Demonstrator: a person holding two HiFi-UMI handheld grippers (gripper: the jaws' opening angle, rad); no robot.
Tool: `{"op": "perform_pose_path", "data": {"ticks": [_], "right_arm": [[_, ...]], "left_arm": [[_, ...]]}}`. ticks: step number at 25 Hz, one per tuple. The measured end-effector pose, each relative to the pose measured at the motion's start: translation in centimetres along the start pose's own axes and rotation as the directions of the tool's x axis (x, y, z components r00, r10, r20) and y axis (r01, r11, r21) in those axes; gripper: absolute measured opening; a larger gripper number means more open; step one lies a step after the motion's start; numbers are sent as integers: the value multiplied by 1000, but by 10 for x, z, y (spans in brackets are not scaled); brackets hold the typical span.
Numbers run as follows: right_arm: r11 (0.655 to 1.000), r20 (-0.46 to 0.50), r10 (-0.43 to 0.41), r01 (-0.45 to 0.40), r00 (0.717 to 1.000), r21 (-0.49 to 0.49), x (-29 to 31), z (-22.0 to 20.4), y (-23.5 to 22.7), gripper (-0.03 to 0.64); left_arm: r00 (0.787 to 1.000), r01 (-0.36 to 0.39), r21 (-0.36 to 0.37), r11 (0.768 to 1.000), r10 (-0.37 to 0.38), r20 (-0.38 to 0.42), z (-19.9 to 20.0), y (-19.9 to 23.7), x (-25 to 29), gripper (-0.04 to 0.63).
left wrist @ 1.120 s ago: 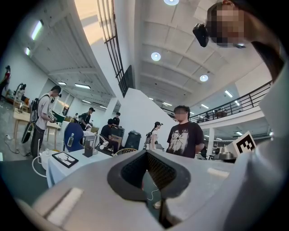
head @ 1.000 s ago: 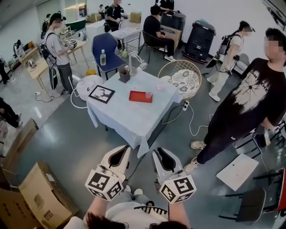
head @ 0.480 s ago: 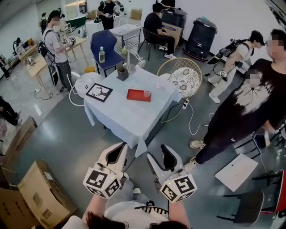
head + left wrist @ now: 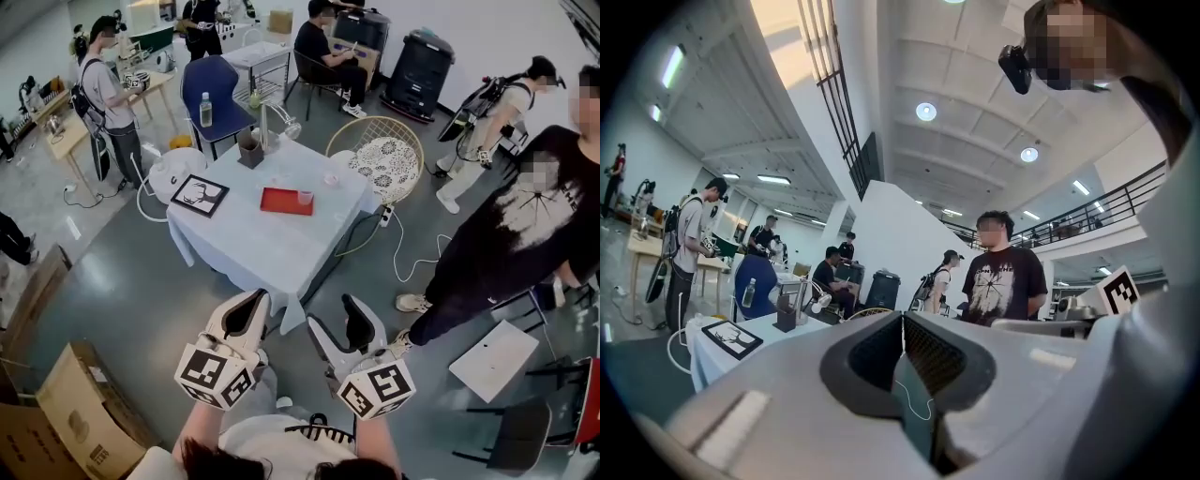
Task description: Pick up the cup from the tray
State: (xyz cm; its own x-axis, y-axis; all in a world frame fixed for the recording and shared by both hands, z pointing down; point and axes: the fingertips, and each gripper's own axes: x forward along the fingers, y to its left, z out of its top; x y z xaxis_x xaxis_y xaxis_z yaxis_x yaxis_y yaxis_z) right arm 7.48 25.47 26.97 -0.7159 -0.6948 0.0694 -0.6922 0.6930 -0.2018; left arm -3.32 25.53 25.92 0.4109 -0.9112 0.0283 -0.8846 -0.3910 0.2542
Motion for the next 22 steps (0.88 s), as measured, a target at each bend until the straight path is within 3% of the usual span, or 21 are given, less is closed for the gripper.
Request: {"op": "perform_pose_path", "data": {"ticks": [10, 22], "right_arm": [[999, -29, -47, 47, 998, 1, 61, -3, -27, 314], [995, -30, -96, 95, 995, -12, 155, -1, -53, 365]], "left_arm": [[999, 21, -6, 1000, -21, -43, 0, 52, 47, 0], [993, 78, -2, 997, -78, -92, 13, 131, 101, 0]]}}
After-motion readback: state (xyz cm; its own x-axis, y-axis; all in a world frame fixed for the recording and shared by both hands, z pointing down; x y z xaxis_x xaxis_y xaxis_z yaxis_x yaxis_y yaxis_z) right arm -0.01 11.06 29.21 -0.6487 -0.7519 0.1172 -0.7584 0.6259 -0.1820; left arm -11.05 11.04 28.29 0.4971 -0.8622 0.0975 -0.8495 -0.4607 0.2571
